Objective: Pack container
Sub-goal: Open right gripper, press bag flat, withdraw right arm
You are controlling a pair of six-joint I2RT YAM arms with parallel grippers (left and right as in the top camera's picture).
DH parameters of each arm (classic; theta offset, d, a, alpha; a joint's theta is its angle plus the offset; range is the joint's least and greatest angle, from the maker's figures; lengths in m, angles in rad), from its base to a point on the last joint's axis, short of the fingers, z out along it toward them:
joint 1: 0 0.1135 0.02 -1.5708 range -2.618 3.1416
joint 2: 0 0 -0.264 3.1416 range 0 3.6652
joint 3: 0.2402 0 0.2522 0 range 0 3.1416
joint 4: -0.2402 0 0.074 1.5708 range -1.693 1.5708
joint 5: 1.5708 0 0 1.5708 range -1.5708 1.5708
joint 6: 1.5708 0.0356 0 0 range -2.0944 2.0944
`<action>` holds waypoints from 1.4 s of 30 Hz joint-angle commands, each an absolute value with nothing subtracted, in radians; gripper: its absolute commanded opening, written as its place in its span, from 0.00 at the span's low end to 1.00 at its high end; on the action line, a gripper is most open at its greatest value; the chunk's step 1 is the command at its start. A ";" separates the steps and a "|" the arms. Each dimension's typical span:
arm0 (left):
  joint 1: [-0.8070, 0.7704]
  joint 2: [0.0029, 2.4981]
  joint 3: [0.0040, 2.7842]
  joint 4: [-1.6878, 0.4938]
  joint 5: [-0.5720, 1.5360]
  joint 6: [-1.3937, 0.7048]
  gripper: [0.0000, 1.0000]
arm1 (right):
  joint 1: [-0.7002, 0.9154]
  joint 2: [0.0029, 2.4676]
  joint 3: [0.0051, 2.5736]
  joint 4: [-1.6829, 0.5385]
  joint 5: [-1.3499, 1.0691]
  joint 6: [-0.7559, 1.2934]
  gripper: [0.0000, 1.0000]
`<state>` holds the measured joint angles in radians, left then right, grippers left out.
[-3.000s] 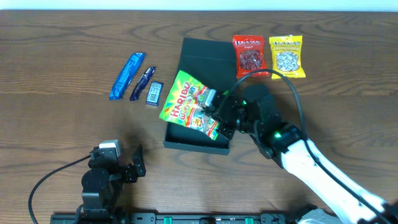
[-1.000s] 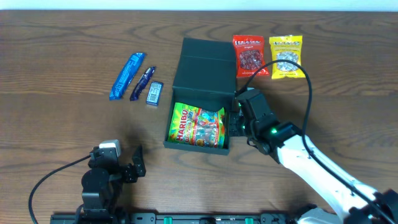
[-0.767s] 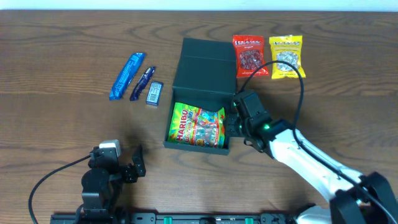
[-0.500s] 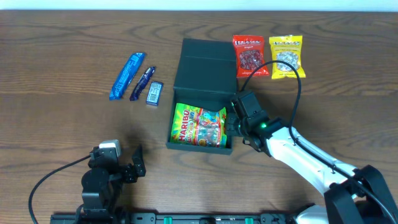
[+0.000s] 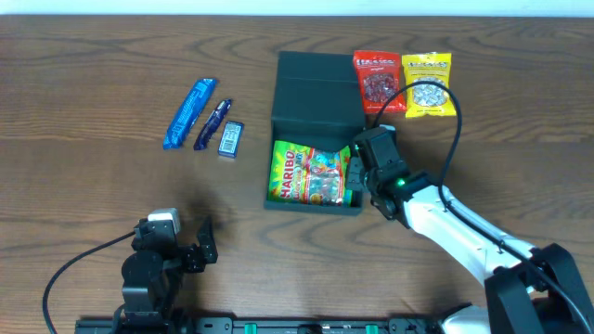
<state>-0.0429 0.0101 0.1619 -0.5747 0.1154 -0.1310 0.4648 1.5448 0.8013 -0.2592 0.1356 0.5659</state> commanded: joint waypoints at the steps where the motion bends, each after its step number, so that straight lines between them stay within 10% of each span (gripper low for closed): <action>1: -0.039 0.004 0.151 -0.571 0.103 -0.135 0.95 | 0.438 1.543 0.806 -0.234 0.166 0.500 0.01; 9: -0.039 0.004 0.151 -0.571 0.103 -0.135 0.95 | 0.431 1.543 0.806 -0.213 0.166 0.394 0.11; 12: -0.039 0.004 0.151 -0.571 0.103 -0.135 0.95 | 0.431 1.543 0.806 -0.212 0.140 0.395 0.57; 18: -0.039 0.004 0.151 -0.571 0.103 -0.135 0.95 | 0.432 1.541 0.808 -0.213 0.052 0.395 0.77; 20: -0.039 0.004 0.151 -0.571 0.103 -0.135 0.95 | 0.432 1.532 0.812 -0.213 0.012 0.395 0.99; 42: -0.039 0.003 0.151 -0.571 0.103 -0.135 0.95 | 0.433 0.980 0.822 -0.612 -0.064 0.396 0.99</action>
